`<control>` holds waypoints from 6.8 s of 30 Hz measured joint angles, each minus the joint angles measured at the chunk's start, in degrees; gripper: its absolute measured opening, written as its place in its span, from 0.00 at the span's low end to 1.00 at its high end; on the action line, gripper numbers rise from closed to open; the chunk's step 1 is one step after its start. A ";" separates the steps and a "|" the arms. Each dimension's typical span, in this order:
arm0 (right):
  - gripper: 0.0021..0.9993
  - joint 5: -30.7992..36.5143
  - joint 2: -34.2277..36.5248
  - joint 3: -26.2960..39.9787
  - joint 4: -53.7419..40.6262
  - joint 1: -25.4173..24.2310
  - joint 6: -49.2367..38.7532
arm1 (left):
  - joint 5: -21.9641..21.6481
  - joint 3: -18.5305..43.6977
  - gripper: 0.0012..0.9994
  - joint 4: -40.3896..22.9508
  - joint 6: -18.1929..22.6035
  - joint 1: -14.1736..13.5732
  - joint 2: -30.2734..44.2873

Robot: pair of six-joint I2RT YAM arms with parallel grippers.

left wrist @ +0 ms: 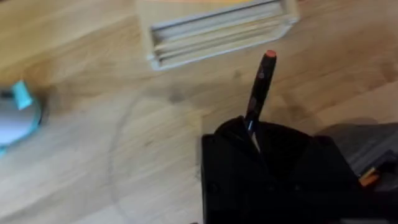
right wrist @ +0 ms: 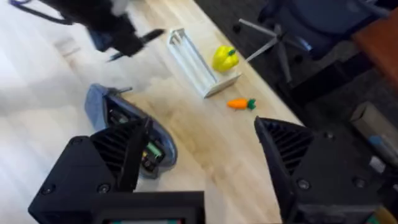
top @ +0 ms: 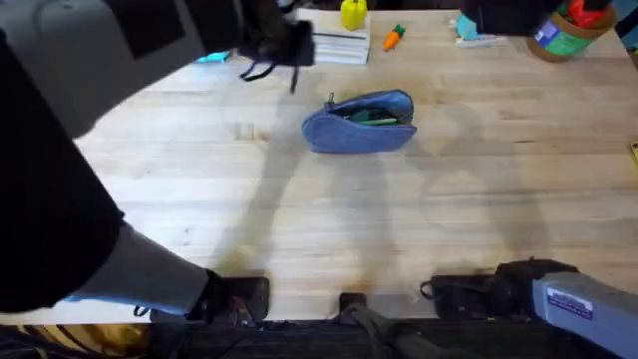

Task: Unzip the bag, pick up the pens from the table one at a time and place them inside, then zip the bag closed.

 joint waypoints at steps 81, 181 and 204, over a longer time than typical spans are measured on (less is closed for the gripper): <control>1.00 -8.26 -3.58 0.00 -13.85 -12.95 3.29 | 29.44 2.86 0.99 -11.48 40.46 2.81 -10.53; 0.40 -9.51 41.27 0.22 6.00 22.96 49.81 | 42.90 2.96 0.99 -32.43 93.42 26.19 3.34; 0.03 -7.93 39.21 0.22 5.36 22.96 48.03 | 43.00 2.96 0.99 -33.42 93.42 26.19 3.34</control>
